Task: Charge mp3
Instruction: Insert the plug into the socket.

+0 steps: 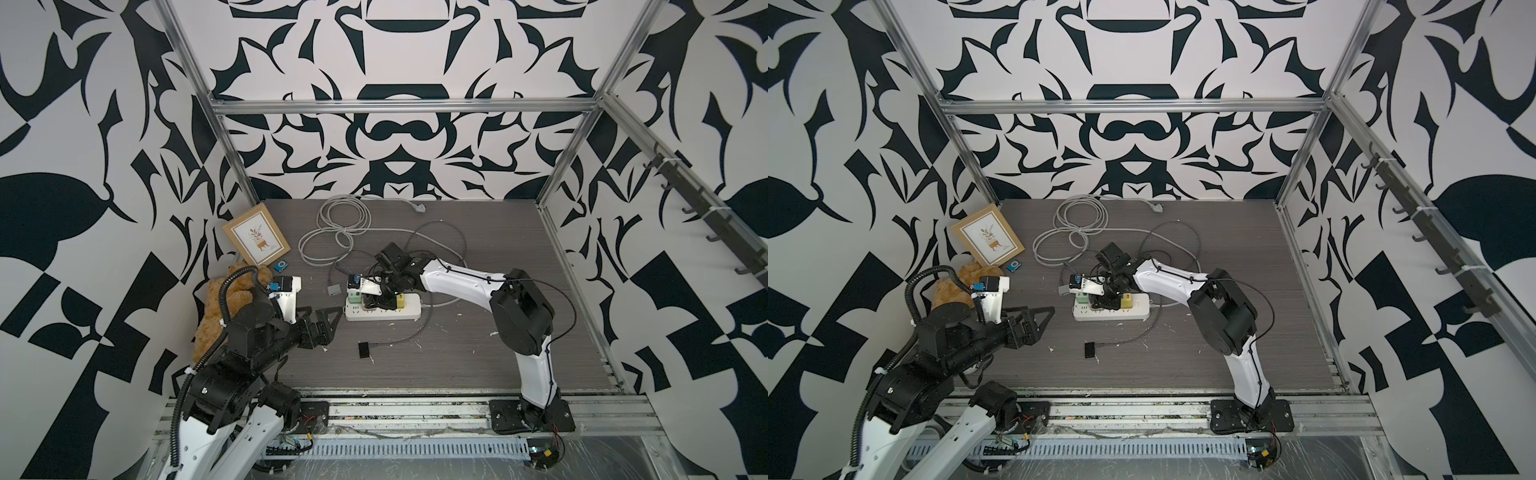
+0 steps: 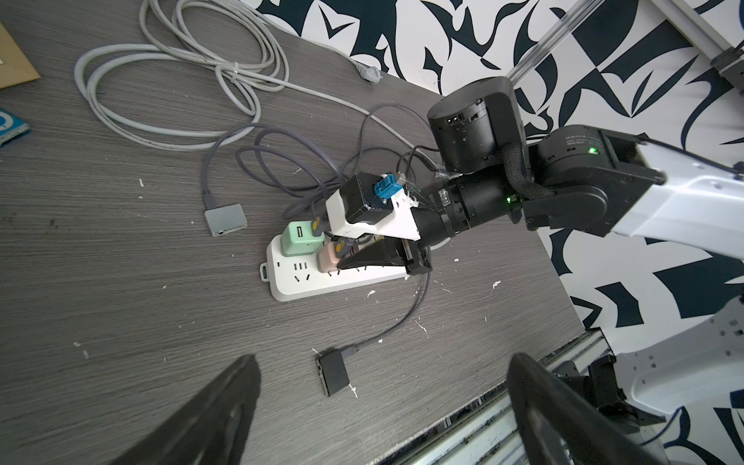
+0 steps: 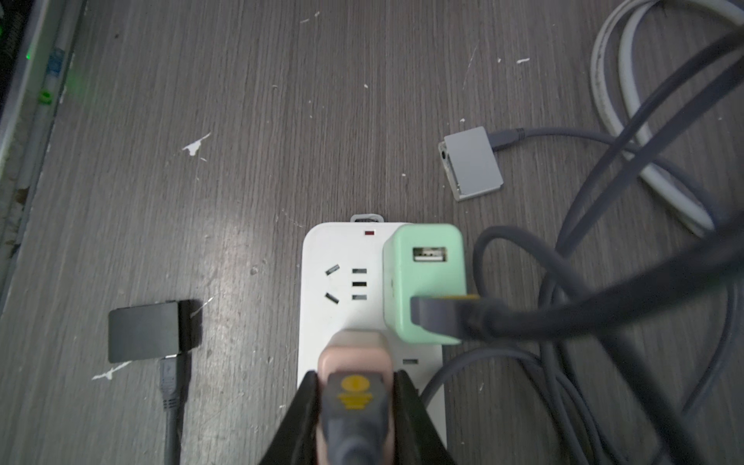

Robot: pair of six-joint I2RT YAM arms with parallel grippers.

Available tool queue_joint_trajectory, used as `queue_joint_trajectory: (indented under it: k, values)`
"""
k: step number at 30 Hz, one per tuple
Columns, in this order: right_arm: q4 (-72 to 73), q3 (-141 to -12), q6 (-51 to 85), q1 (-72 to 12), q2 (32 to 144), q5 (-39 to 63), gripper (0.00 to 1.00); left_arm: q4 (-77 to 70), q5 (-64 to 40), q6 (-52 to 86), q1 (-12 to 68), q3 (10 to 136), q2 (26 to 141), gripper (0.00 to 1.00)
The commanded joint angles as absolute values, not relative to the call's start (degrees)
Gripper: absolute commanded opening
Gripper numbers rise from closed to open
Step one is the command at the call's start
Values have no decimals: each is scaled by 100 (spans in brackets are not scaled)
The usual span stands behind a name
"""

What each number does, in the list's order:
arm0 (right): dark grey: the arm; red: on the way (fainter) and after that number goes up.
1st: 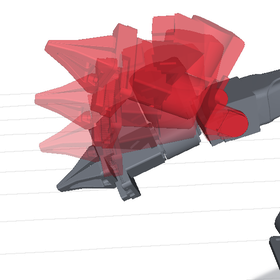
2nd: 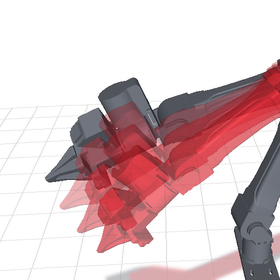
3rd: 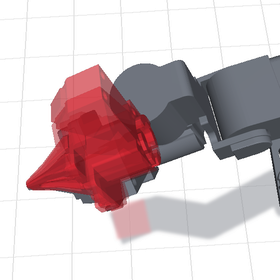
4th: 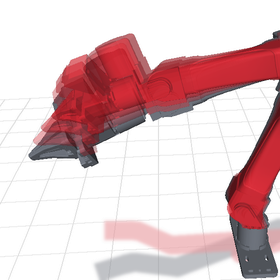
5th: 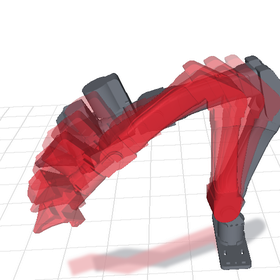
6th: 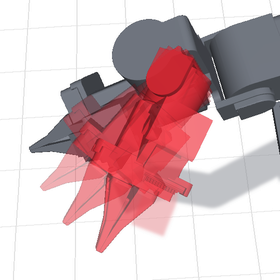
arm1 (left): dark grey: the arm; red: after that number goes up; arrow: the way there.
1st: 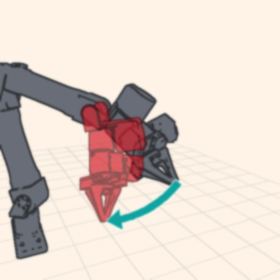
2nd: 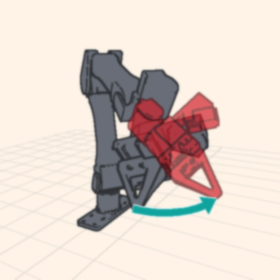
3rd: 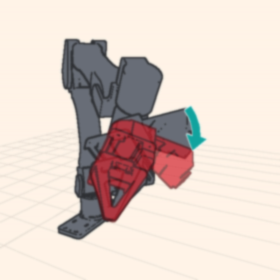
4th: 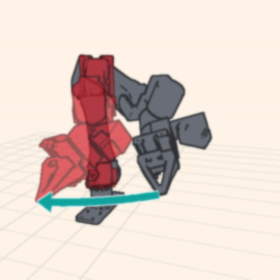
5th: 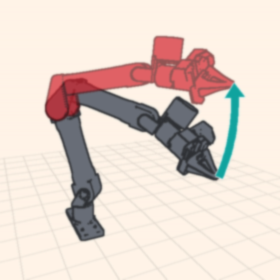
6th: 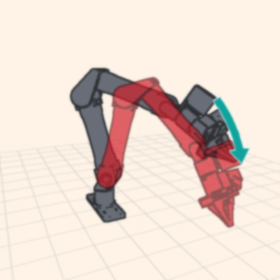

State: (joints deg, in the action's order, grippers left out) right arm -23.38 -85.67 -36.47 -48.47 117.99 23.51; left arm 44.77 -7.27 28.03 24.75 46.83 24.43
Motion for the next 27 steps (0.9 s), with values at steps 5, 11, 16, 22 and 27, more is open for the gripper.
queue_joint_trajectory:
  k: [5,11,16,22,27]
  values:
    - [-3021,-7798,-2862,-5066,12313,1507,0,4352,-695,2753,2461,4738,2481,99]
    - [-2911,-8322,-2550,-5103,11987,1192,2,4298,-709,2718,2461,4781,2568,100]
    - [-2820,-8496,-2370,-5114,11859,1130,10,4280,-703,2694,2461,4801,2571,99]
    - [-2781,-8670,-2192,-5117,11566,1164,26,4371,-556,2676,2461,4841,2550,99]
    - [-2753,-8821,-2042,-5123,11368,1176,41,4381,-510,2663,2461,4835,2517,100]
